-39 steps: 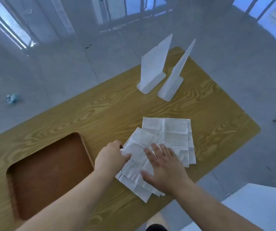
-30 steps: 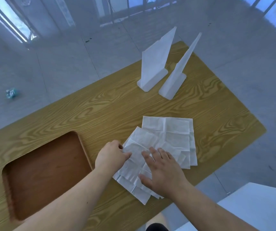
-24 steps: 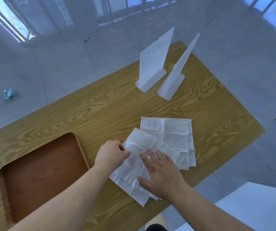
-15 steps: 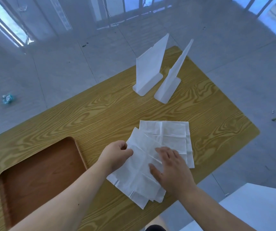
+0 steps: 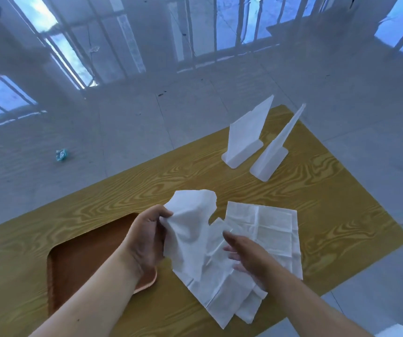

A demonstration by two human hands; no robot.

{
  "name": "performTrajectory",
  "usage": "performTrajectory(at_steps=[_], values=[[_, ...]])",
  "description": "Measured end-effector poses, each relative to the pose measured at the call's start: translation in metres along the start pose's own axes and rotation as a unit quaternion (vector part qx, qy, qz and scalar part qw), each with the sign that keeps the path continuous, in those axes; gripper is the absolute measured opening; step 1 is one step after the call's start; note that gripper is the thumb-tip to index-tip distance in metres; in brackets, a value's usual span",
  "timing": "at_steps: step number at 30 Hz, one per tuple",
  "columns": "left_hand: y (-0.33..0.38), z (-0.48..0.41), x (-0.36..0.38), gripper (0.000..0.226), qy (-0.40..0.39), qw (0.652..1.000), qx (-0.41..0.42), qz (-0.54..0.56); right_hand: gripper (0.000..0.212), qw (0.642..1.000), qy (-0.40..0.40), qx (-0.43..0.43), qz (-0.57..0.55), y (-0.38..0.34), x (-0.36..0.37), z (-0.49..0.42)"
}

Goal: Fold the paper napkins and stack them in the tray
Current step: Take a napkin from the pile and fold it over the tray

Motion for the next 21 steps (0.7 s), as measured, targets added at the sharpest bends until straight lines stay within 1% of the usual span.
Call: performTrajectory(at_steps=[1,4,5,7,8,9,11,12,13,14,15,16,17,18,21], values=[[0.008,0.007,-0.006,0.055,0.001,1.0,0.016,0.022,0.076,0.999,-0.037,0.002,-0.03,-0.007,0.017,-0.005],[0.03,0.028,-0.028,0.051,-0.011,0.994,0.067,0.084,0.084,0.986,-0.13,-0.011,-0.107,-0.038,0.065,-0.015],[0.036,0.036,-0.039,0.052,-0.012,0.992,0.083,0.098,0.081,0.978,-0.166,-0.02,-0.128,-0.053,0.083,-0.014],[0.046,0.049,-0.061,0.056,-0.014,0.987,0.106,0.12,0.061,0.967,-0.209,-0.053,-0.136,-0.082,0.111,-0.013],[0.049,0.056,-0.076,0.058,-0.008,0.985,0.114,0.129,0.053,0.967,-0.206,-0.067,-0.132,-0.095,0.122,-0.013],[0.052,0.062,-0.093,0.061,0.005,0.984,0.122,0.132,0.05,0.969,-0.194,-0.072,-0.135,-0.105,0.131,-0.015],[0.056,0.073,-0.13,0.062,0.062,0.983,0.133,0.112,0.044,0.975,-0.155,-0.071,-0.141,-0.119,0.146,-0.021],[0.057,0.077,-0.146,0.057,0.094,0.982,0.136,0.091,0.033,0.981,-0.128,-0.074,-0.128,-0.126,0.149,-0.024],[0.058,0.082,-0.16,0.048,0.115,0.981,0.142,0.066,0.022,0.987,-0.1,-0.078,-0.097,-0.131,0.155,-0.026],[0.059,0.086,-0.172,0.034,0.131,0.979,0.153,0.036,0.017,0.993,-0.068,-0.075,-0.063,-0.134,0.159,-0.027],[0.058,0.09,-0.183,0.018,0.149,0.975,0.162,0.008,0.016,0.996,-0.042,-0.07,-0.036,-0.137,0.164,-0.027],[0.056,0.094,-0.194,0.009,0.169,0.971,0.168,-0.014,0.017,0.997,-0.029,-0.067,-0.015,-0.139,0.17,-0.026],[0.054,0.095,-0.202,0.009,0.18,0.969,0.168,-0.029,0.019,0.997,-0.035,-0.069,-0.006,-0.141,0.177,-0.023],[0.051,0.098,-0.209,0.011,0.174,0.97,0.166,-0.03,0.022,0.996,-0.051,-0.073,-0.006,-0.145,0.186,-0.019],[0.048,0.104,-0.219,0.015,0.124,0.979,0.164,-0.008,0.023,0.99,-0.099,-0.1,-0.023,-0.158,0.206,-0.008]])
Point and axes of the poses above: each hand's wrist, its own z-axis away from the middle knuckle, its own x-axis out of the palm, y = z × x, the point moved 8 cm from there along -z, towards the middle knuckle, and after that the axes turned 5 degrees about z, right-handed, at the moved point
